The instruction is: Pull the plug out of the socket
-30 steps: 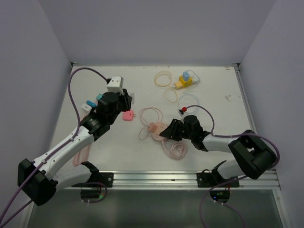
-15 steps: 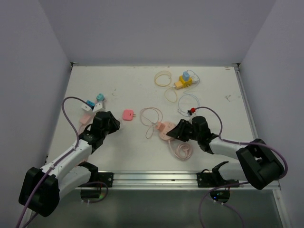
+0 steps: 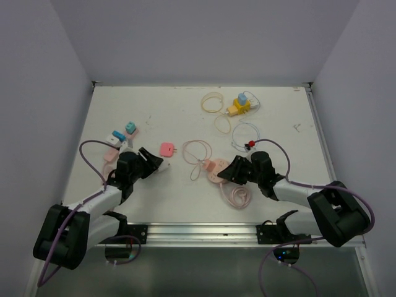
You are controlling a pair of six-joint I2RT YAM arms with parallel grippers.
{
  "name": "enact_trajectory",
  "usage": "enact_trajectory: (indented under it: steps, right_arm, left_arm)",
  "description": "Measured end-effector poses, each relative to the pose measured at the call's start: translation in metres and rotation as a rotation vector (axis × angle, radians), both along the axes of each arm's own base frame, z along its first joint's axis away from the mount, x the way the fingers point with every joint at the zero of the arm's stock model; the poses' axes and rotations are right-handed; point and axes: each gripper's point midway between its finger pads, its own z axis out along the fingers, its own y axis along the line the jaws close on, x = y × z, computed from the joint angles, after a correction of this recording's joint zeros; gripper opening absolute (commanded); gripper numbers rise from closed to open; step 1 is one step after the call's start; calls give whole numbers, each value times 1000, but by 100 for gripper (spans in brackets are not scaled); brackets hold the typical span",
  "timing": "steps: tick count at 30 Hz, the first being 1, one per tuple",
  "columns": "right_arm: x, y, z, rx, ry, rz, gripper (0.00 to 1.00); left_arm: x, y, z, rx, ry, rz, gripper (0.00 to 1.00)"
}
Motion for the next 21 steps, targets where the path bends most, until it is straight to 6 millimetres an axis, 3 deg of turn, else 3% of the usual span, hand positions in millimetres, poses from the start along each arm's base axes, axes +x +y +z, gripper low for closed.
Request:
enact_trajectory:
  steps: [1,2,6,13,18,21]
  right_arm:
    - [0,0,0,0,-1,2,0]
    - [0,0,0,-1,-3,4,0]
    - [-1,0,0,-7,-9,11,0]
    - [-3,-2,1,-18,-16,24,0]
    - [-6,-3,1,-32,-21,39,0]
    - [-6,-3,2,-44,-21,50,0]
  left_arm:
    - [-1,-1,-1,-9,5,-2,70]
    - [-1,-1,-2,-15,10,-2,83]
    - [-3,0,-1,-18,13,7,100]
    - [-4,8,19,36,-19,10,100]
    - [6,5,58,108,-91,-49,99]
    - [8,-13,85,156,-148,-131,100]
